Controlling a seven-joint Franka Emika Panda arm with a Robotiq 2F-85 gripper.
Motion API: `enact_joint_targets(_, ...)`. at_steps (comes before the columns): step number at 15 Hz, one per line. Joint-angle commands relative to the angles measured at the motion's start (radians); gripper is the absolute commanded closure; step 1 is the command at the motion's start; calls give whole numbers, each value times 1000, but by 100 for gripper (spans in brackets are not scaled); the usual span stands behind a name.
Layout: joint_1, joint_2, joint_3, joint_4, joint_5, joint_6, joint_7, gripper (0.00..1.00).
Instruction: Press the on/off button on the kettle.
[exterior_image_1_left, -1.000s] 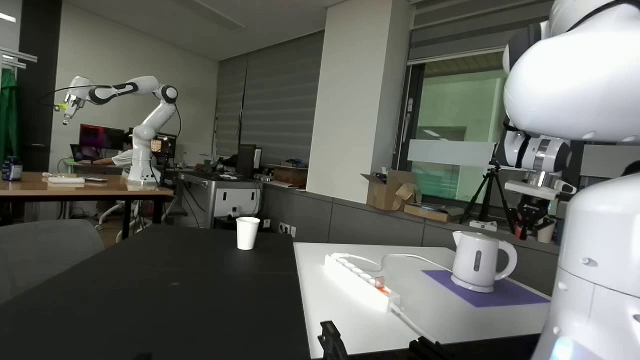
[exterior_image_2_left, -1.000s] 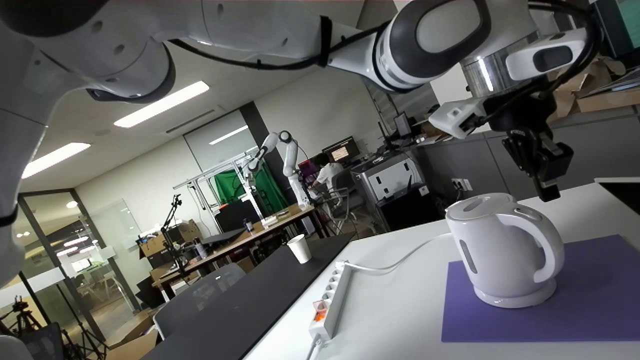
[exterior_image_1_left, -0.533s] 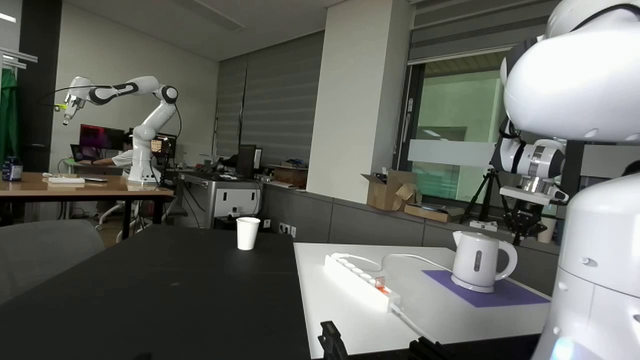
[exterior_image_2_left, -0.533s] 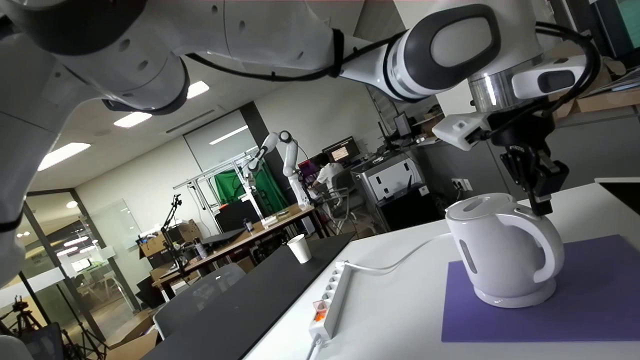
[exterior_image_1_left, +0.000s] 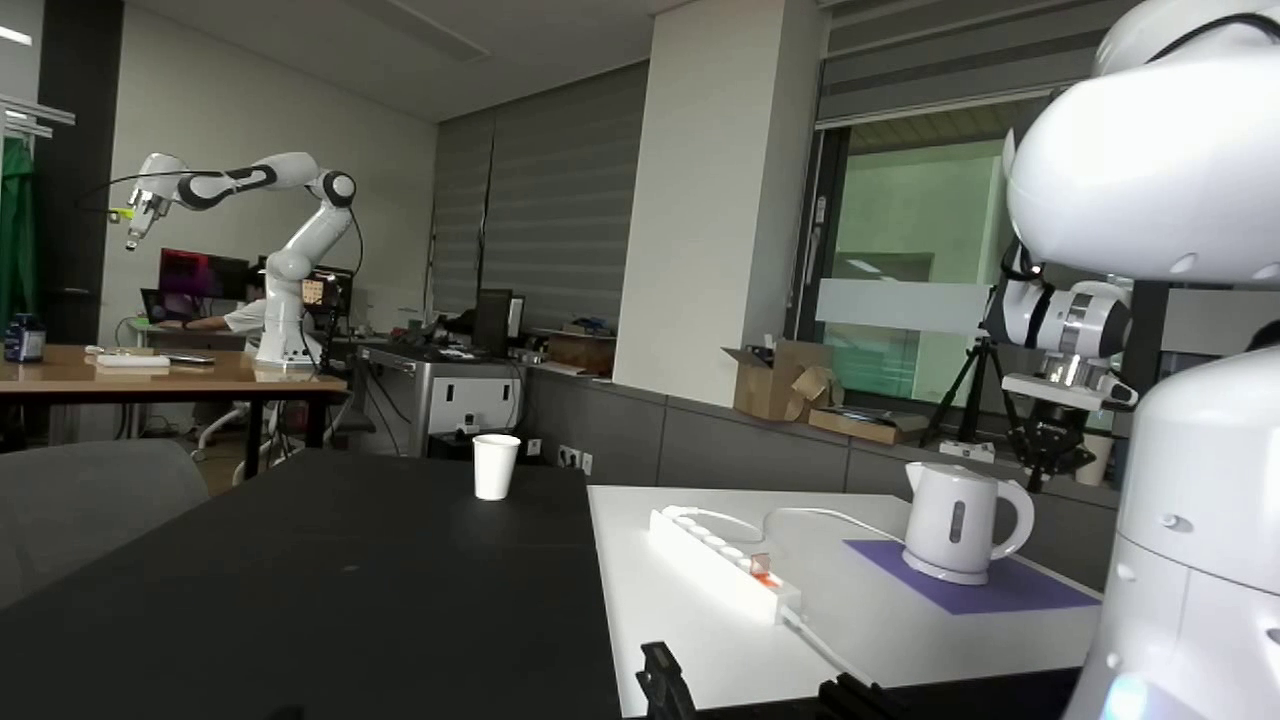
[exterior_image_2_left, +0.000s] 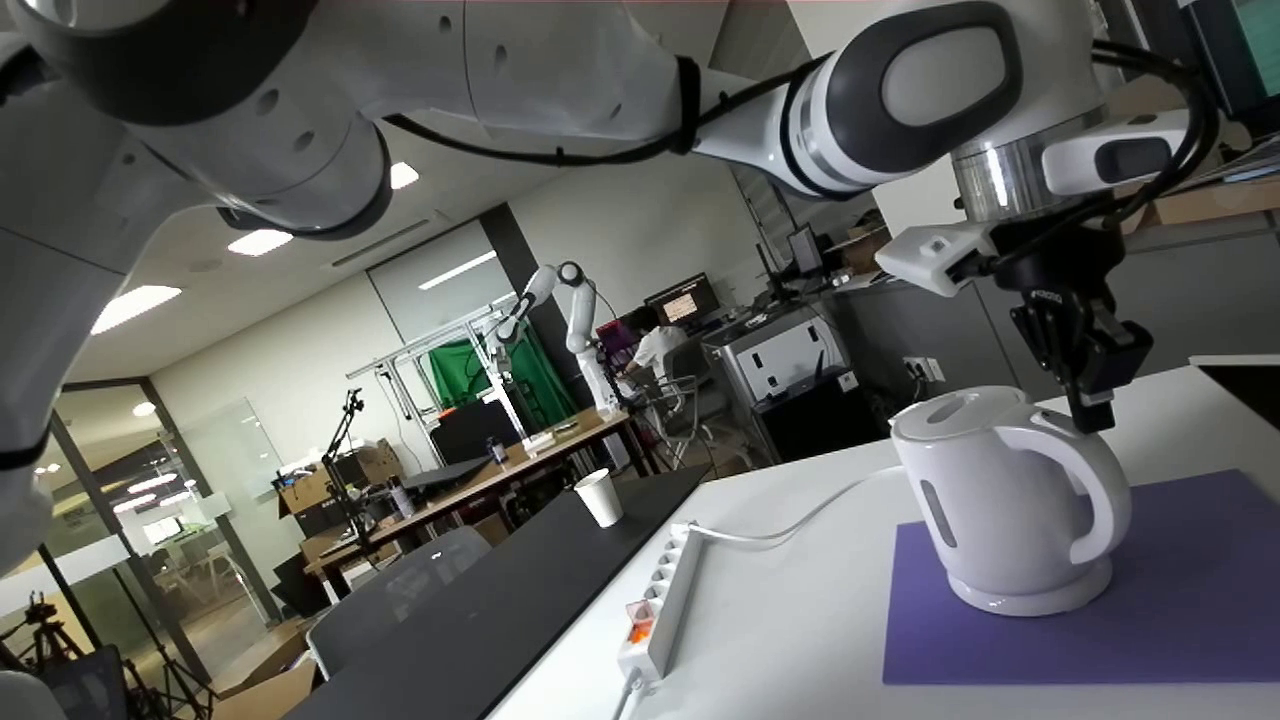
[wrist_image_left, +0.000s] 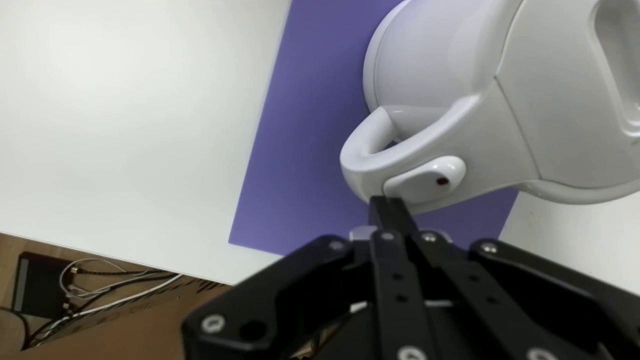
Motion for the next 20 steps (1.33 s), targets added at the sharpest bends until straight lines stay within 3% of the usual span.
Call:
enact_joint_targets(1,-11,-6,9,46,-3,-24,9,100)
enact_joint_targets(5,7,-99,4,-4,13,38,-19,100)
enact_joint_targets(6,24,-116,-10,-9,-6,51,-7,83)
enact_joint_targets(7,31,-133,-12,-14,-17,54,-15,74)
enact_joint_targets(13,78,-207,-23,-64,-65,59,-8,32)
enact_joint_targets(18,126,-235,-45,-118,-114,76,5,1)
enact_joint_targets(20,149,-243,-53,-139,-135,75,12,0)
